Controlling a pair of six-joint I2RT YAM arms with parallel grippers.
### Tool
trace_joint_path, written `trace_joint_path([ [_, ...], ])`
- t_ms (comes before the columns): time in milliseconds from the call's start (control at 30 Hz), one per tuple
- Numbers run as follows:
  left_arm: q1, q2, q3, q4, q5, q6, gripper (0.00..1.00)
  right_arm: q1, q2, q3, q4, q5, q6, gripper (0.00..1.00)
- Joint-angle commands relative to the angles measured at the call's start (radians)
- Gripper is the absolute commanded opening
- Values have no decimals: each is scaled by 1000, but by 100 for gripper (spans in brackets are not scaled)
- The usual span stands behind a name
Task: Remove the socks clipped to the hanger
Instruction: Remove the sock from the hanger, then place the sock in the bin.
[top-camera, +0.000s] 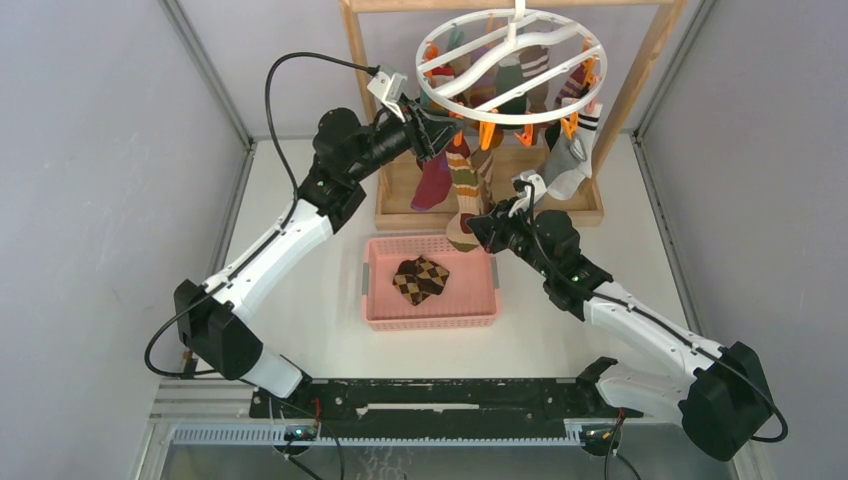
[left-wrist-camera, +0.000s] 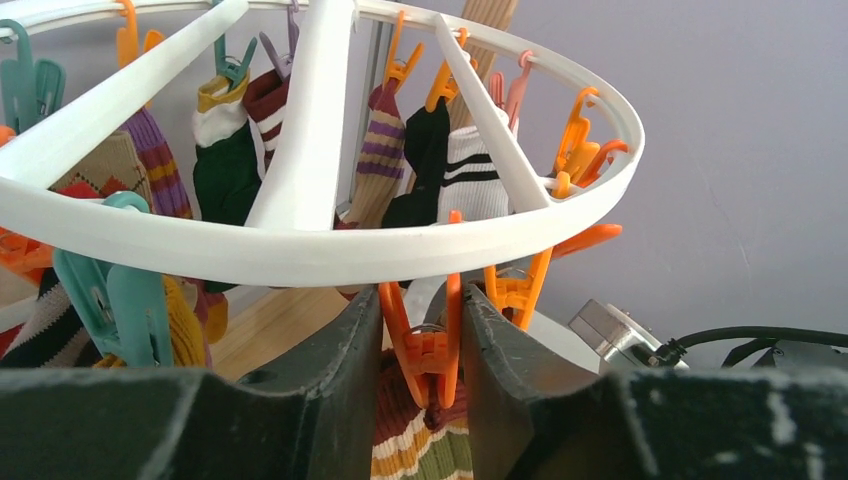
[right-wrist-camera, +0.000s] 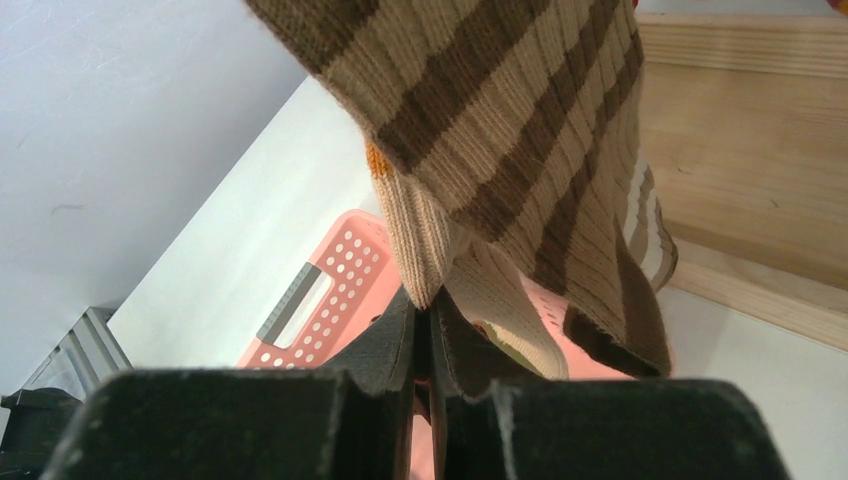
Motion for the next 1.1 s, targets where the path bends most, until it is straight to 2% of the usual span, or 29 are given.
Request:
trace_joint_path([
  [0, 3, 7, 76, 44, 18, -14, 32, -4, -1, 15, 45, -6, -15, 13],
  [100, 4, 11, 82, 39, 19, -18, 25, -6, -1, 15, 44, -6, -15, 13],
  [200, 4, 12, 91, 27, 23, -19, 1, -8, 0, 14, 43, -8, -15, 13],
  [633, 2, -29, 58, 1, 20, -7, 0, 2, -3, -26, 58, -27, 7, 13],
  [1067, 2, -62, -16, 11, -4, 1, 2, 157, 60, -63, 63, 43, 19, 12],
])
